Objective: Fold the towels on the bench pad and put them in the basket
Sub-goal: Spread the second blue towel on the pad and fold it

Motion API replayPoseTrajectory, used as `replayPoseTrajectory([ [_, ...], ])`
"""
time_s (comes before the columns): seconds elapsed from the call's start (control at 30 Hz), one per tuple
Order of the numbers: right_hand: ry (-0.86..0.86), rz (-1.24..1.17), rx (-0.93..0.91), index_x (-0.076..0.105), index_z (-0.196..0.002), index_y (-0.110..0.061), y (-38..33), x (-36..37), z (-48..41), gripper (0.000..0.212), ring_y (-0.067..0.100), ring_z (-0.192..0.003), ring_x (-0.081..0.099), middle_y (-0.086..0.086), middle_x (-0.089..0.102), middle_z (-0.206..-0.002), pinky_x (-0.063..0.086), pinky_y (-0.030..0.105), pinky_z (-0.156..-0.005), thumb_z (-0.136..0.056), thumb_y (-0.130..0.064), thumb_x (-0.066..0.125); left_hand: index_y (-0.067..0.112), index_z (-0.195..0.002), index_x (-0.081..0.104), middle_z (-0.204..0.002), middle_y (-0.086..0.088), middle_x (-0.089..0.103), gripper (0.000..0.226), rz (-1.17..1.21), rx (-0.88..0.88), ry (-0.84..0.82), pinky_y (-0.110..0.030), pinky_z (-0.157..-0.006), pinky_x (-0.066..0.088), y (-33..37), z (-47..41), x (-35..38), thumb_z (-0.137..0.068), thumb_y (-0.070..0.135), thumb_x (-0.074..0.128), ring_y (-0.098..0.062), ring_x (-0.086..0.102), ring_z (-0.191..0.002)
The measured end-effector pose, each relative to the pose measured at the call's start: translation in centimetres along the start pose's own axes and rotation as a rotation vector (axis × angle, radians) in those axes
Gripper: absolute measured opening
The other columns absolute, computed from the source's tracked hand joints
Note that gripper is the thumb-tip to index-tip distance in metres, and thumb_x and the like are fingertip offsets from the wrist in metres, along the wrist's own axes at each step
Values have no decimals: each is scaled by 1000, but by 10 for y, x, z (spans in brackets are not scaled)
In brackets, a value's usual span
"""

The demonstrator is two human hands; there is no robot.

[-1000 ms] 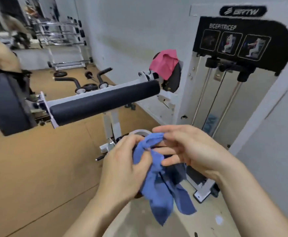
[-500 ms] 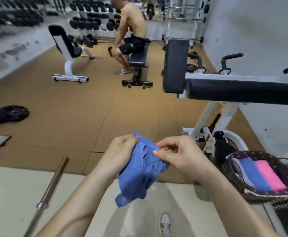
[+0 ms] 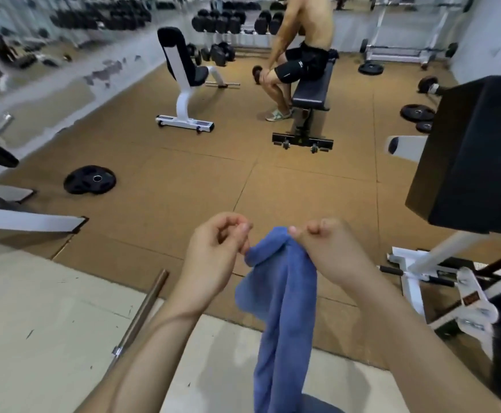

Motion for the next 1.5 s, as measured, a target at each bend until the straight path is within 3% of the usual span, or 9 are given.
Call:
replayPoseTrajectory([
  [0.13, -92, -68, -6, 62, -65, -1, -20, -8, -54, 40, 14, -53, 42, 5, 48, -56, 34, 27, -51, -94, -29, 58, 29, -112, 64, -102, 15, 67, 28, -161, 99, -353, -18, -82, 49, 3, -61, 11, -86, 22, 71, 2, 61, -96],
  [0.3, -22, 87, -120, 53, -59, -16, -40, -27, -119, 44, 3, -48, 40, -10, 45, -51, 34, 19, -50, -99, -33, 48, 5, -82, 66, -57, 9, 55, 37, -94, 133, -451, -29, -52, 37, 10, -156, 23, -101, 30, 46, -7, 46, -52],
  [0.5, -152, -42, -70, 61, -113, -22, -48, -47, -213, 28, 8, -92, 68, -4, 72, -98, 55, 27, -79, -89, -35, 66, 20, -102, 63, -73, -18, 60, 25, 86, 119, -554, -40, -61, 44, 11, -294, 47, -91, 41, 58, -22, 54, -66],
  [0.67, 201, -274, 67, 66, -96, -11, -74, -64, -304, 12, 10, -72, 66, 7, 71, -82, 49, 18, -61, -96, -14, 53, 29, -122, 55, -103, 8, 69, 52, 85, -53, -899, -18, -74, 52, -7, -403, 51, -74, 33, 75, -4, 67, -95],
  [0.87, 575, -539, 255, 61, -98, -12, -71, -121, -362, 14, 12, -64, 53, 2, 60, -75, 36, 24, -51, -89, -7, 51, 15, -72, 69, -66, 3, 63, 31, 80, -82, -929, -24, -60, 43, 7, -492, 88, -87, 42, 65, -9, 57, -61],
  [1.07, 867, -763, 345, 57, -104, 5, -42, -186, -375, 35, 25, -84, 45, 12, 54, -92, 32, 33, -61, -73, -11, 54, 21, -84, 70, -76, -11, 67, 37, -78, 284, -1168, -35, -67, 47, 71, -548, 174, -100, 43, 45, -18, 61, -68],
  [1.17, 994, -694, 292, 61, -101, -8, -24, -232, -373, 20, 18, -73, 56, 7, 62, -83, 41, 30, -61, -84, -4, 50, 19, -97, 73, -89, -5, 74, 32, 24, 249, -1278, -30, -73, 51, 99, -563, 232, -102, 31, 44, -17, 68, -80],
  [1.33, 823, -507, 80, 45, -125, -54, -16, -307, -365, 54, 14, -83, 66, -3, 67, -102, 52, 26, -63, -94, -10, 54, 10, -106, 71, -103, -15, 73, 26, 274, 59, -1376, -27, -74, 55, 149, -584, 343, -99, 15, 47, -25, 70, -90],
  [1.5, 881, -120, 225, 66, -112, -11, 2, -374, -370, 23, 14, -99, 66, -1, 71, -107, 51, 38, -90, -89, -12, 65, 10, -86, 72, -82, -7, 74, 27, 292, 124, -1509, -23, -64, 53, 201, -588, 449, -99, 21, 51, -17, 70, -73],
])
Point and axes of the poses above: each hand's wrist, its own z-axis away from the middle knuckle, its own x-axis out of the palm, y = z × x, the point moved 2 cm from there along -z, towards the middle knuckle
